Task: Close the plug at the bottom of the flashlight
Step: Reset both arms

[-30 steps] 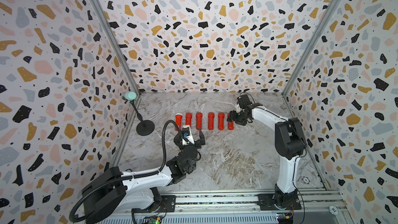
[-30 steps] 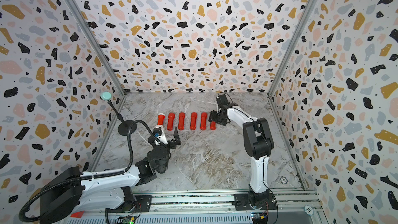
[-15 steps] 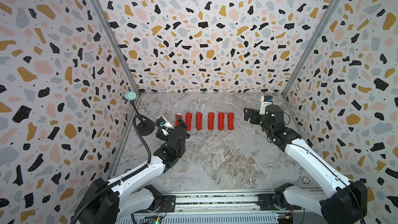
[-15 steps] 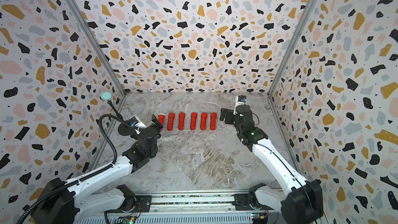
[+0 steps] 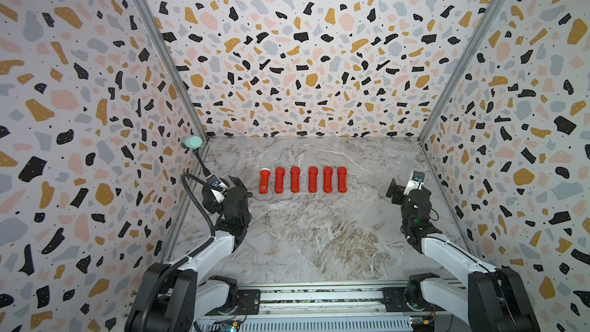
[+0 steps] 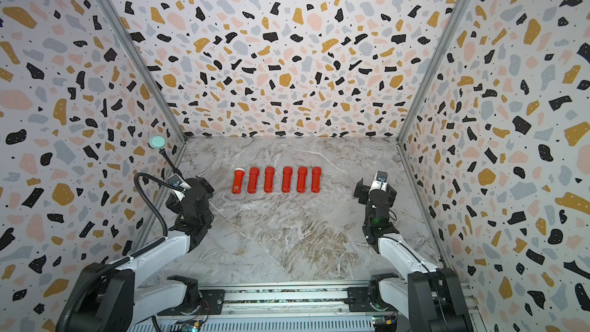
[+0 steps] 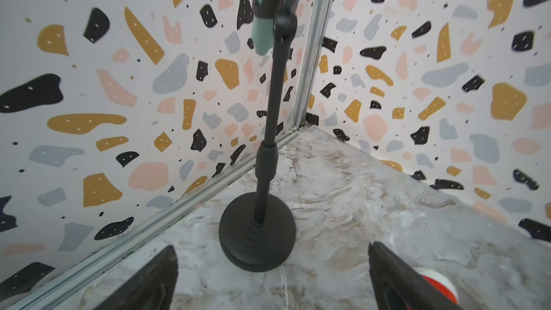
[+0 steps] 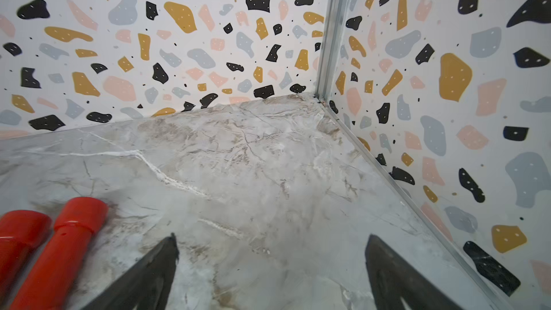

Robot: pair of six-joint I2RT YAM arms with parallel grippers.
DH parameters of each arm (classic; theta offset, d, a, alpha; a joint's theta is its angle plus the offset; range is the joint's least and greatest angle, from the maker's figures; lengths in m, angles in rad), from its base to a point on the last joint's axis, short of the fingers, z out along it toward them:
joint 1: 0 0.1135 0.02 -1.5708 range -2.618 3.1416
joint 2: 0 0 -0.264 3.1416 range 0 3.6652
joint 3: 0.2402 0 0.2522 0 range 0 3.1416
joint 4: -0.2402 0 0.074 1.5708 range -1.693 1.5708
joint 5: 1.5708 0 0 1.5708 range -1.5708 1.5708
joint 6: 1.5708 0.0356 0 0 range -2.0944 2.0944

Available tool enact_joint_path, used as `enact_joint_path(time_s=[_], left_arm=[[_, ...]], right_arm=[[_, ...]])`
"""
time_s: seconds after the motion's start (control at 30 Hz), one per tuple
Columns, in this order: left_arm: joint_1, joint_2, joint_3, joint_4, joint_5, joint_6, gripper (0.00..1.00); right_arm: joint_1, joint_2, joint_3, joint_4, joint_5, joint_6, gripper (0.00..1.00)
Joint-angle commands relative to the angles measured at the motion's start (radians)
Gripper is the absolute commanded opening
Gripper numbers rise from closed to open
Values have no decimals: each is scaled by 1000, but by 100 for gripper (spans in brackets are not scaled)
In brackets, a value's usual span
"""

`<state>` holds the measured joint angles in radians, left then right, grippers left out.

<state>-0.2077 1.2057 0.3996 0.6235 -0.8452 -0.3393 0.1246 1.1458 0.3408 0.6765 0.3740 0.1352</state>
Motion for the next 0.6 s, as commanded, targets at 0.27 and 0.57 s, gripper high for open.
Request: enact_joint_path(time_s=[0.27,0.57], left_arm=[[75,101,-34,342,141,215,100],[85,63,0,161,293,280,99]], right_arm=[[-3,237,-145,495,-114,-111,99],[-35,340,-138,571,-222,-122,99]])
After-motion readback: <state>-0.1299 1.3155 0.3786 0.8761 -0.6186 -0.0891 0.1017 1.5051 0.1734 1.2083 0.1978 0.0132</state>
